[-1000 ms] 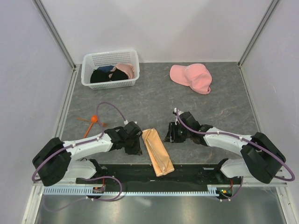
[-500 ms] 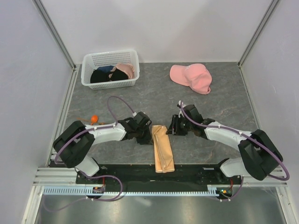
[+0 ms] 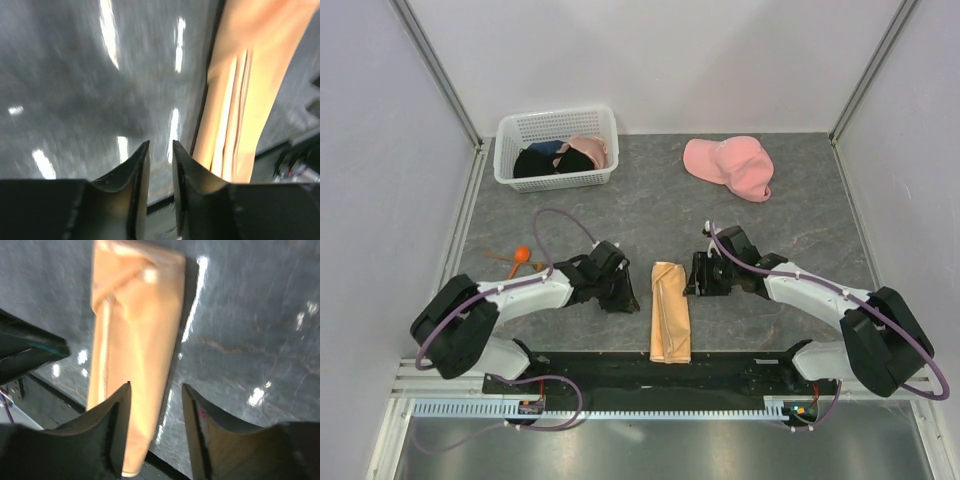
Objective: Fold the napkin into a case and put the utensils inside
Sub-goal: Move the smaller rectangle-folded napkin to the center of the board.
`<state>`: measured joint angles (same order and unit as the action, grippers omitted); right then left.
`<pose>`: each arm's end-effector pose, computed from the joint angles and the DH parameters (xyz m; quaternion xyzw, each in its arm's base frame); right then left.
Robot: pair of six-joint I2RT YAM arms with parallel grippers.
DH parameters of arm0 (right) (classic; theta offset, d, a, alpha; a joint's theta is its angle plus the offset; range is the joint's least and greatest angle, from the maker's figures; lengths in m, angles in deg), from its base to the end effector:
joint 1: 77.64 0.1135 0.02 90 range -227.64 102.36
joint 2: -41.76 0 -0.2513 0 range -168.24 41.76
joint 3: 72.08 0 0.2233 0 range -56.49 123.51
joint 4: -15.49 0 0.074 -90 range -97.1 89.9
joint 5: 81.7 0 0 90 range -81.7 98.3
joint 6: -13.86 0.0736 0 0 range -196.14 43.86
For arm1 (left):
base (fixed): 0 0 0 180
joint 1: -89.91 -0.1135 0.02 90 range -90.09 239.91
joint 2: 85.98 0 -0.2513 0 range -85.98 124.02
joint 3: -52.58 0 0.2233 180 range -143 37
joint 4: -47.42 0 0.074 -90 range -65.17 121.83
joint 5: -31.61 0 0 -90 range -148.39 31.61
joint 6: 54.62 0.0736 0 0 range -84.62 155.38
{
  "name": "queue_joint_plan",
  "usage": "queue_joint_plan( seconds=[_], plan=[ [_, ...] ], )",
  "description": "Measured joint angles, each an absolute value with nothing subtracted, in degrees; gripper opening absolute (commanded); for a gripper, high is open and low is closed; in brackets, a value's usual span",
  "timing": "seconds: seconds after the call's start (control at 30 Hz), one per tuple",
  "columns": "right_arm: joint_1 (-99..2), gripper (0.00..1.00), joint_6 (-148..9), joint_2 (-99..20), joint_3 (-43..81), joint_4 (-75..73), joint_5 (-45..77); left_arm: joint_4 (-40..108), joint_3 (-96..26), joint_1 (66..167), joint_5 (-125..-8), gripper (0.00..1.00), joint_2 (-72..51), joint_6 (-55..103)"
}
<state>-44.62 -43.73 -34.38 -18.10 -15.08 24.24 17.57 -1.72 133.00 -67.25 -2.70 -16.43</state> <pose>0.2022 0.1555 0.1580 -0.0493 0.9382 0.2816 0.1952 0.1835 -0.1872 0.1293 -0.0523 0.9592 -0.2476 0.1263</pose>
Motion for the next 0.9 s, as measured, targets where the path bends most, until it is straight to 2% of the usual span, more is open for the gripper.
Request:
queue_joint_plan(
  seconds=[0.13,0.23,0.5,0.67,0.73,0.8,0.83,0.9],
  plan=[
    [-44.34,0.55,-43.14,-33.11,-23.87,-13.68,26.56,18.29,3.44,135.93,-71.93,0.39,-8.80,-16.04],
    [-44.14,0.52,-41.83,-33.44,-26.19,-11.63,28.70,20.63,4.66,136.65,-75.23,0.37,-8.84,-16.08],
    [-44.05,0.28,-37.53,-39.08,-27.24,-0.57,31.59,24.17,7.15,136.65,-73.20,0.33,-8.23,-18.49],
    [-43.99,0.22,-35.34,-46.57,-23.74,5.09,33.73,22.49,7.70,136.65,-68.50,0.34,-12.05,-20.91],
    [-44.01,0.22,-35.69,-49.70,-20.26,4.79,33.42,22.51,7.70,136.65,-67.51,0.34,-12.97,-21.24],
    [-44.03,0.27,-36.87,-52.91,-15.63,3.08,32.40,22.42,7.68,136.65,-67.45,0.34,-12.95,-21.59],
    [-44.05,0.37,-37.88,-54.46,-12.79,1.62,31.63,22.29,7.70,136.65,-67.47,0.34,-12.95,-21.81],
    [-44.12,0.47,-40.26,-56.71,-7.04,-1.73,29.88,22.22,7.70,136.65,-67.49,0.35,-12.97,-22.27]
  ],
)
